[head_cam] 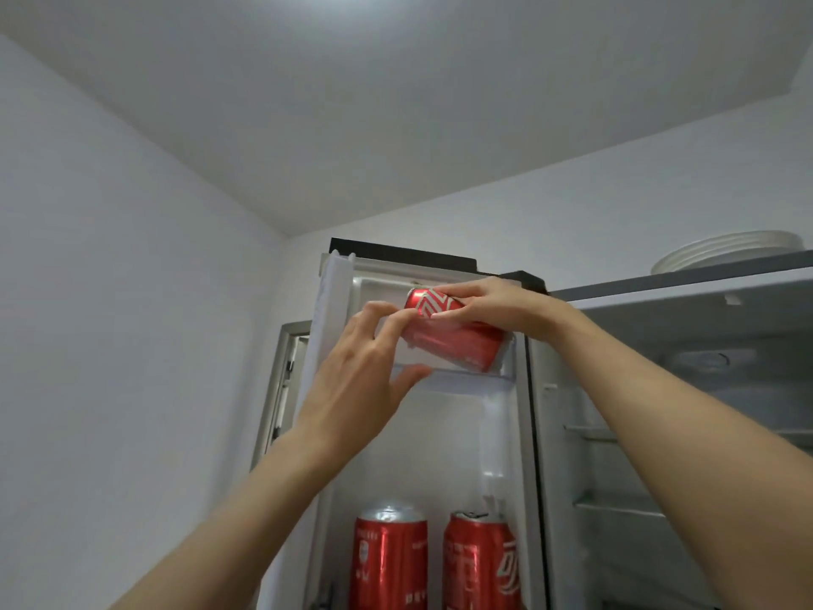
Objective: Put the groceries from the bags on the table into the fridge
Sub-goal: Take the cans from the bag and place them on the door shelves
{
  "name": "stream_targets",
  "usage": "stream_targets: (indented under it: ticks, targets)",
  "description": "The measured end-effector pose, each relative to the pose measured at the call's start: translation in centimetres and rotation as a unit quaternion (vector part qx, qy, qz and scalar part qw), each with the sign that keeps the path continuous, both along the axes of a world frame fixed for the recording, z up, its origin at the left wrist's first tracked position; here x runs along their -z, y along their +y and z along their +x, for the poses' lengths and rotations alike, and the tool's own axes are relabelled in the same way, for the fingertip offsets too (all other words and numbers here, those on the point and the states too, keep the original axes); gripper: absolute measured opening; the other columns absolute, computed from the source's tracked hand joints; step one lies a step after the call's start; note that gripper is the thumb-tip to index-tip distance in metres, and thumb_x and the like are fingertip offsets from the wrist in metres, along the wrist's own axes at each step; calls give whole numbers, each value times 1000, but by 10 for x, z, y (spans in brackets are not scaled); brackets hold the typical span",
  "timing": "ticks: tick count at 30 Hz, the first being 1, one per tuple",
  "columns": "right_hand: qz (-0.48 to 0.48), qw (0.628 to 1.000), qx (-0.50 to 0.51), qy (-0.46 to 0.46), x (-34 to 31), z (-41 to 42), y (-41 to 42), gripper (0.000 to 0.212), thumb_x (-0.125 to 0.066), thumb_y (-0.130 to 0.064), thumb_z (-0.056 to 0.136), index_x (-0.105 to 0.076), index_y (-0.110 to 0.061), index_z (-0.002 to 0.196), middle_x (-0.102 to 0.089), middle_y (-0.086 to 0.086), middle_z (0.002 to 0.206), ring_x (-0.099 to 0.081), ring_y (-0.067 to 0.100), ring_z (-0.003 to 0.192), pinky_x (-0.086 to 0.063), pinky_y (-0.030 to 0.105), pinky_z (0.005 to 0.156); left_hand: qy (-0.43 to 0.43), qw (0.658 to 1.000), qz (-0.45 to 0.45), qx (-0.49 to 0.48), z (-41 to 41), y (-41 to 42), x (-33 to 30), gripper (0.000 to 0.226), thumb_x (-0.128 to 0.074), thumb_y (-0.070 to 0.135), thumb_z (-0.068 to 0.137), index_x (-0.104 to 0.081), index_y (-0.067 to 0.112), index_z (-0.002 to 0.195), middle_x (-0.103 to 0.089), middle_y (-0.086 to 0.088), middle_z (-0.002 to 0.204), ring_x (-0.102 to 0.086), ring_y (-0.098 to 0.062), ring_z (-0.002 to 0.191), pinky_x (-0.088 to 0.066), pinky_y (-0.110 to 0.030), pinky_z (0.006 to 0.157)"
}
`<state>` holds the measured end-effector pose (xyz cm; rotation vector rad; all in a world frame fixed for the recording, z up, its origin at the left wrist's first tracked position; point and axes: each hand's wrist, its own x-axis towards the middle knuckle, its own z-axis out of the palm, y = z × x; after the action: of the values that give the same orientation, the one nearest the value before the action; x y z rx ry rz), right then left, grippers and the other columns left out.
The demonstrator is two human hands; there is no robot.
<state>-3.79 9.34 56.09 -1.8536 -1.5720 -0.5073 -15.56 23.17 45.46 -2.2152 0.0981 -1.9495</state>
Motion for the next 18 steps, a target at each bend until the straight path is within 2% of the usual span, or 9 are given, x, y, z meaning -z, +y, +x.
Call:
stream_targets:
  ticks: [4, 8, 12, 15, 17, 18]
  targets:
    - [-51, 998, -14, 40, -5, 12, 10, 45, -72, -46, 71, -63, -45, 115, -68, -2, 113, -68, 18, 99, -51, 39, 96, 9, 1000, -12, -2, -1, 1, 0, 56, -69, 28, 81, -48, 10, 131, -48, -7, 122, -52, -22, 111, -36, -21, 89]
    - [-71, 996, -19, 43, -5, 13, 11, 35, -68, -42, 79, -65, -43, 114, -68, -5, 114, -66, 16, 103, -48, 38, 99, 14, 1000, -22, 7, -2, -1, 1, 57, -69, 28, 82, -47, 13, 132, -46, -4, 124, -50, -20, 112, -38, -21, 91]
    - [-26, 1000, 16, 1, 3, 1, 7, 24, -54, -43, 90, -68, -39, 109, -67, -6, 113, -63, 14, 104, -49, 37, 97, 16, 999, -35, 5, -3, -3, 1, 57, -69, 28, 82, -46, 15, 133, -44, -2, 125, -50, -19, 112, -39, -20, 88]
    - [34, 994, 69, -74, 16, -14, 5, 34, -43, -43, 96, -70, -27, 107, -68, 2, 108, -62, 19, 100, -49, 35, 90, 28, 999, -41, -12, -5, -5, 1, 58, -66, 29, 84, -42, 17, 136, -42, -1, 130, -50, -19, 114, -41, -22, 88]
    - [87, 981, 99, -140, 29, -21, 6, 38, -39, -41, 98, -69, -19, 108, -68, 5, 110, -60, 23, 104, -45, 37, 90, 36, 998, -40, -23, -8, -5, 5, 59, -63, 27, 86, -39, 18, 140, -40, -2, 138, -47, -21, 122, -41, -27, 95]
    - [104, 974, 108, -169, 38, -21, 7, 38, -39, -42, 97, -65, -21, 115, -65, 3, 118, -57, 22, 111, -43, 38, 96, 40, 998, -36, -31, -9, -4, 7, 60, -61, 27, 87, -37, 17, 141, -39, -3, 143, -42, -23, 129, -39, -33, 102]
